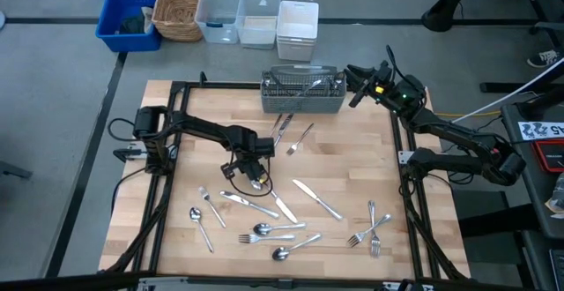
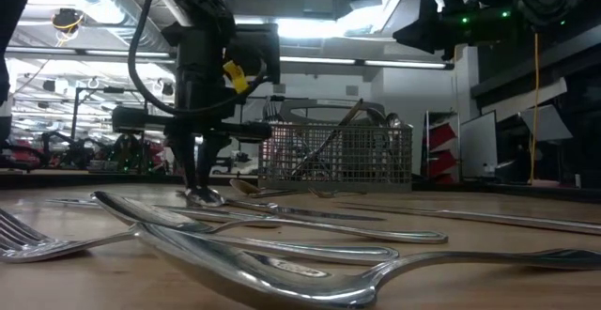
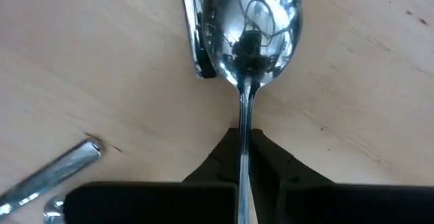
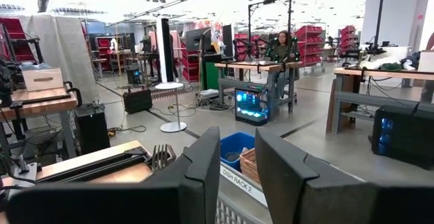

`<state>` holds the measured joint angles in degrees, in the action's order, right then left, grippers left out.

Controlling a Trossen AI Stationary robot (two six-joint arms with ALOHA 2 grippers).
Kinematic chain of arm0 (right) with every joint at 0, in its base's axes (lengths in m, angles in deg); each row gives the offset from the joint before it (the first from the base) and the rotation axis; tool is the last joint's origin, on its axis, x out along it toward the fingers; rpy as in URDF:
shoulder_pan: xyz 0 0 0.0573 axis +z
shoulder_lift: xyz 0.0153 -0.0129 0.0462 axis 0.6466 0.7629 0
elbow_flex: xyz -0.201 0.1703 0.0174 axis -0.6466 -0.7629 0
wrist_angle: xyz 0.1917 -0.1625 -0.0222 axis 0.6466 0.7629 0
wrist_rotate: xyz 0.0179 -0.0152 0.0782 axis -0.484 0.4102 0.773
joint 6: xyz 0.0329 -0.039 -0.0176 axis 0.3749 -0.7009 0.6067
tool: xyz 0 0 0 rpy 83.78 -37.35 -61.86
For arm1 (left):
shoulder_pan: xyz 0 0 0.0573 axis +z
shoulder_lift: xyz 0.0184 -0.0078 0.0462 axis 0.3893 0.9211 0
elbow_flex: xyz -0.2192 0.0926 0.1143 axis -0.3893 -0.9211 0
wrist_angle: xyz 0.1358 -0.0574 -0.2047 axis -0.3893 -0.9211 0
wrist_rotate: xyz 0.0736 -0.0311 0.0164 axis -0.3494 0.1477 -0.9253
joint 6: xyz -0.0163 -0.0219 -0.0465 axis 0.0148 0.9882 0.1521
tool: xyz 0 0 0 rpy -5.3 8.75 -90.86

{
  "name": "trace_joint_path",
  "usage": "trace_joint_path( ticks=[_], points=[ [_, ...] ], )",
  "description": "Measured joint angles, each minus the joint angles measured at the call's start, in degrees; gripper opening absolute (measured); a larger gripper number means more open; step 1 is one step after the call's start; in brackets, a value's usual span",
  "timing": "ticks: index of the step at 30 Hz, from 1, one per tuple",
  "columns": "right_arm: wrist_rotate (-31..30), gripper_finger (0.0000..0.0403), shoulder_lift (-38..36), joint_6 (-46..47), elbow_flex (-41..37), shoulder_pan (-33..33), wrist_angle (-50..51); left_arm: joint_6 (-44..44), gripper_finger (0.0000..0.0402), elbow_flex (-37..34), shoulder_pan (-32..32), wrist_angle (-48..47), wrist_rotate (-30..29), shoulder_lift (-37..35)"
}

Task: Sort silverware
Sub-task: Put the silver spoon into the dishwasher utensil holder

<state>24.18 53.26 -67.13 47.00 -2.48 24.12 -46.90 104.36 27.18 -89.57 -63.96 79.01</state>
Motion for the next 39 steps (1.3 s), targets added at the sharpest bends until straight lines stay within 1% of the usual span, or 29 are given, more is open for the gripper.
trace_joint_path(
  ticks=[5,14,19,22,26,29,34,39],
  points=[
    [0.0,0.0094,0.0,-0.3,0.0,0.0,-0.1,4.3,0.0003,-0.3,0.3,-1.6,1.1,-2.0],
    [0.0,0.0094,0.0,-0.6,0.0,0.0,-0.2,15.6,0.0003,-0.2,1.8,-1.9,3.7,-5.3],
    [0.0,0.0094,0.0,-1.0,0.0,0.0,-0.9,20.5,0.0003,-0.1,2.3,-0.6,4.5,-8.2],
    [-0.1,0.0094,-0.5,-3.4,0.0,0.0,-1.1,23.5,0.0003,-0.1,3.1,2.4,4.5,-10.6],
    [-0.1,0.0094,-1.1,-5.2,0.0,0.0,-2.2,29.0,0.0003,-0.1,4.3,10.1,4.5,-13.4],
    [-0.1,0.0094,-1.2,-5.2,0.0,0.0,-2.5,32.7,0.0005,0.0,5.4,18.7,4.5,-15.1],
    [-0.1,0.0094,-1.3,-5.9,0.0,0.0,-2.3,38.7,0.0003,0.0,7.2,38.6,4.4,-15.1],
    [-1.9,0.0094,-1.3,-9.6,0.0,0.0,-2.3,43.8,0.0006,0.1,8.6,60.0,3.3,-12.0]
  ],
)
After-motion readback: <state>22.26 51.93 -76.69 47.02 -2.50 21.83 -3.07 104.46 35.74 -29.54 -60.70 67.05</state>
